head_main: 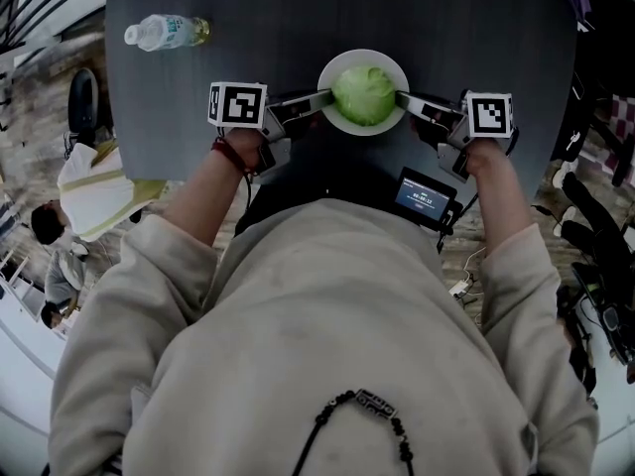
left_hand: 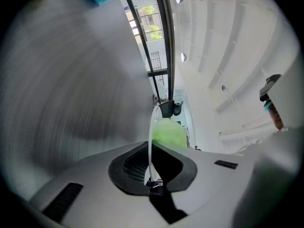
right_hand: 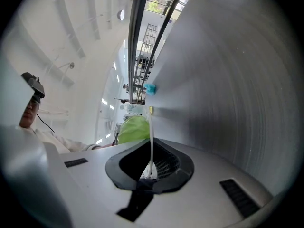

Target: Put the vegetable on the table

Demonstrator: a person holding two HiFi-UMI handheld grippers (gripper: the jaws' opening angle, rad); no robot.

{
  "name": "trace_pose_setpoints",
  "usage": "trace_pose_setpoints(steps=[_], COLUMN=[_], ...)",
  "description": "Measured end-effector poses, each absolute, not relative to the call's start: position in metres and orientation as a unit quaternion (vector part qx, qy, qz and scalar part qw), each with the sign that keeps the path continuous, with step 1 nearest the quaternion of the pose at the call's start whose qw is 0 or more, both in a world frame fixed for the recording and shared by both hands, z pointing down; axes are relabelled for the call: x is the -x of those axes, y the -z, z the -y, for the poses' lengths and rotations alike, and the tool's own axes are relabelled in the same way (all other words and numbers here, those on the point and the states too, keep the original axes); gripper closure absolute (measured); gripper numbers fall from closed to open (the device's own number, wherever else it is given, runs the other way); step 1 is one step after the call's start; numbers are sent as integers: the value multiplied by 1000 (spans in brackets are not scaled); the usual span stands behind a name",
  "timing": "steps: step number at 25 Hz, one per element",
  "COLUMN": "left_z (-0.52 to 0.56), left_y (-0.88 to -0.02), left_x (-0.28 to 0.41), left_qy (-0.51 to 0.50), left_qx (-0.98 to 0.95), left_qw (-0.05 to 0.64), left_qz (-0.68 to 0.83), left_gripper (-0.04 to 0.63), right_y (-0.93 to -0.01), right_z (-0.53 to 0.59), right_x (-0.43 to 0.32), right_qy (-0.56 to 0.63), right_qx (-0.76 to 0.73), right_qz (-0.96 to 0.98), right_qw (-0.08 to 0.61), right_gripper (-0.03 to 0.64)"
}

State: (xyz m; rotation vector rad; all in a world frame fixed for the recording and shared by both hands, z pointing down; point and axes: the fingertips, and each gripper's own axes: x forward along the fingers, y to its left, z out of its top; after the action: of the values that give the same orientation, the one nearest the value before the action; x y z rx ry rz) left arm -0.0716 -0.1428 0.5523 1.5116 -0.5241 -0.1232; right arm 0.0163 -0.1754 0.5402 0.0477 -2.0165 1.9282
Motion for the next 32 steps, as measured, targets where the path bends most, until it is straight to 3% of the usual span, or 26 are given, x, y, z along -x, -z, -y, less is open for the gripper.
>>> trace_pose_setpoints(steps=[16,32], left_z=[139,130], left_y=[-593,-624], left_x=[69,68], left_qy=[47,5], left_qx=[-658,-616], left_qw=[710,740], left_qz=[247,270], left_gripper=[580,577], right_y=[-583,-625], right_z=[173,165], right_x=[-20,-28], right_qy=[-693,-704], right_qx=[-20,-56], right_qz=[696,666], right_qw=[186,240], right_gripper=[592,591])
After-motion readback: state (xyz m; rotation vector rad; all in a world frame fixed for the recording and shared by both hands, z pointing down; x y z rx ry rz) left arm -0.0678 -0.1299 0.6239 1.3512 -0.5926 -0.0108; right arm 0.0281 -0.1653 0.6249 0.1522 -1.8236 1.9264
